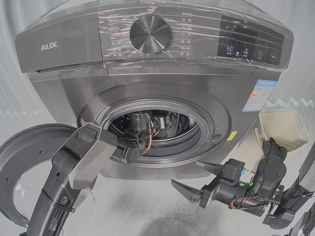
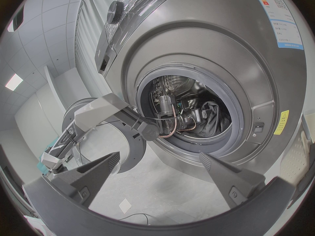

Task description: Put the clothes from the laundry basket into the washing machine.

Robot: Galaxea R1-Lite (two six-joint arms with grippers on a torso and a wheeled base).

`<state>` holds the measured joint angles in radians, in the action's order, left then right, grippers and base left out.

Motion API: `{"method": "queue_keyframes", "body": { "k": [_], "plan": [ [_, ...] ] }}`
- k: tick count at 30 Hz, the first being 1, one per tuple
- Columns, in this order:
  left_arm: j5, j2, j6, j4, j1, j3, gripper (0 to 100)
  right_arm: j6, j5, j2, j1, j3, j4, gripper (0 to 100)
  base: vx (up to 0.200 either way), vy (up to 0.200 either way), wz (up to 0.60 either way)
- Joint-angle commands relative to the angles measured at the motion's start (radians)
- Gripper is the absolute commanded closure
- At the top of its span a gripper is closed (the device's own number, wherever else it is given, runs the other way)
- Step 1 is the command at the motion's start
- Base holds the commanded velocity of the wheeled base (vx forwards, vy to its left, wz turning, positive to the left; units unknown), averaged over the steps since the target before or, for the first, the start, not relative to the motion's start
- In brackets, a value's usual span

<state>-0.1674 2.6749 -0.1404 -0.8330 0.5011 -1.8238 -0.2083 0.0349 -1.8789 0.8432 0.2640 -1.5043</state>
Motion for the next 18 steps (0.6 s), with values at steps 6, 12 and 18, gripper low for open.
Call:
{"method": "queue_keyframes", "body": {
  "k": [6,12,18],
  "plan": [
    [0.039,-0.259,0.001,-0.005,0.037,0.386,0,0.001,0.0,0.001,-0.003,0.0,-0.001,0,0.0,0.0,0.0],
    [0.04,-0.391,0.005,-0.066,0.094,0.637,0,0.001,0.0,0.004,-0.01,0.0,-0.001,0,0.0,0.0,0.0],
    [0.039,-0.487,0.001,-0.16,0.16,0.837,0,0.0,0.0,0.004,-0.01,-0.003,-0.001,0,0.0,0.0,0.0]
  ]
}}
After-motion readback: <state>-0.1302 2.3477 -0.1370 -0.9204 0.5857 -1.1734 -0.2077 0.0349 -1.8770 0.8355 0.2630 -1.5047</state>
